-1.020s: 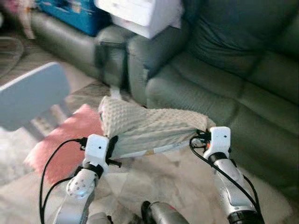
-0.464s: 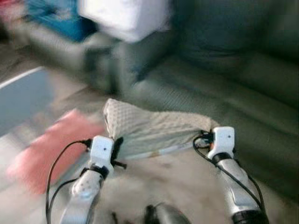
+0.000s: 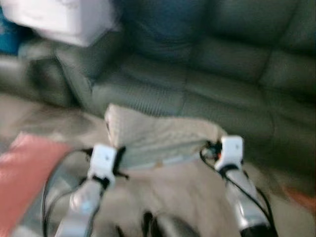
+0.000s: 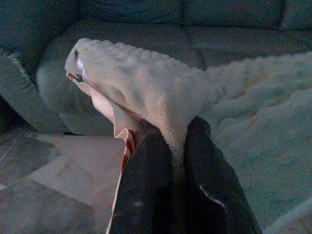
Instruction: Move the pillow to the sofa
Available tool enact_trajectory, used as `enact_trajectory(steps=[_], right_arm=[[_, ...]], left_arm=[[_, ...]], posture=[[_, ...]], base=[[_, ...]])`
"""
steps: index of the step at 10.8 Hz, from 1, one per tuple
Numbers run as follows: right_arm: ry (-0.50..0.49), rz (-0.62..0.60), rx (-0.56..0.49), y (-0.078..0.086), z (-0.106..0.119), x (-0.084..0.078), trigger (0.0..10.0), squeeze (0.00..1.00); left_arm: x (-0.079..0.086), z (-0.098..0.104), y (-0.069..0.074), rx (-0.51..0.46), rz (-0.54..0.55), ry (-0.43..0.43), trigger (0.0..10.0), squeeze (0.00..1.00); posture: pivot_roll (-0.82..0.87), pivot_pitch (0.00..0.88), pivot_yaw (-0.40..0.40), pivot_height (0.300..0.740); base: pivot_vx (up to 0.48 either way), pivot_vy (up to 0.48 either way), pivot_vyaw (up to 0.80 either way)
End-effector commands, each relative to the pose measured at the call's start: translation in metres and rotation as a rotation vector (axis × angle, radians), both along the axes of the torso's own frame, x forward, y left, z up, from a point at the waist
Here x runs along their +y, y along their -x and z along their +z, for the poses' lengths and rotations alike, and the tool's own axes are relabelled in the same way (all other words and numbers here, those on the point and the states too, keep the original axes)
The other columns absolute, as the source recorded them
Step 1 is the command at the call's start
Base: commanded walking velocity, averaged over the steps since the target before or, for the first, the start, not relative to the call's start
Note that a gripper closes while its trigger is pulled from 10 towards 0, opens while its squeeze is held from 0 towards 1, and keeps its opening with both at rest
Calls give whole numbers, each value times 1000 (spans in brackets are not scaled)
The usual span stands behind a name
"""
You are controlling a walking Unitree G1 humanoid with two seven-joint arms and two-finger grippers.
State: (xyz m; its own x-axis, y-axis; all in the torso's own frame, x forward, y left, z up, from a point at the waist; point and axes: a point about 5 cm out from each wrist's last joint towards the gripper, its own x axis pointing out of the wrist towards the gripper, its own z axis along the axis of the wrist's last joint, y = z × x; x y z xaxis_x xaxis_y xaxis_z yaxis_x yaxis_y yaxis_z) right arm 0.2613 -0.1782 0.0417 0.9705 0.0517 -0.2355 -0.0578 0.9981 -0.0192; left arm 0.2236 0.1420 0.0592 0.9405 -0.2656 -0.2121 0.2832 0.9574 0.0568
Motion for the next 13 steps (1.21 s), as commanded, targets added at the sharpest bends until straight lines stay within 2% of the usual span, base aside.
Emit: enact_trajectory(steps=[1, 7, 9, 11, 13], right_arm=[[8, -19, -19, -1, 4, -6, 10000, 0], [1, -17, -20, -1, 3, -5, 10000, 0], [-5, -11, -19, 0, 3, -3, 10000, 0], [-39, -4, -14, -2, 3, 5, 10000, 0], [22, 18, -17, -6, 8, 5, 10000, 0]], left_arm=[[-3, 7, 0, -27, -3, 11, 10000, 0], [-3, 7, -1, -23, -8, 8, 10000, 0], [-3, 7, -1, -23, -11, 5, 10000, 0], [0, 11, -5, -73, 30, -35, 10000, 0], [2, 11, -8, -79, 39, -25, 10000, 0]], posture=[[-24, 116, -75, 740], [-27, 119, -70, 740], [-25, 123, -69, 740], [-28, 133, -58, 740], [-32, 149, -42, 740]], base=[[0, -240, -800], [0, -80, -752], [0, 0, 0], [0, 0, 0], [0, 0, 0]])
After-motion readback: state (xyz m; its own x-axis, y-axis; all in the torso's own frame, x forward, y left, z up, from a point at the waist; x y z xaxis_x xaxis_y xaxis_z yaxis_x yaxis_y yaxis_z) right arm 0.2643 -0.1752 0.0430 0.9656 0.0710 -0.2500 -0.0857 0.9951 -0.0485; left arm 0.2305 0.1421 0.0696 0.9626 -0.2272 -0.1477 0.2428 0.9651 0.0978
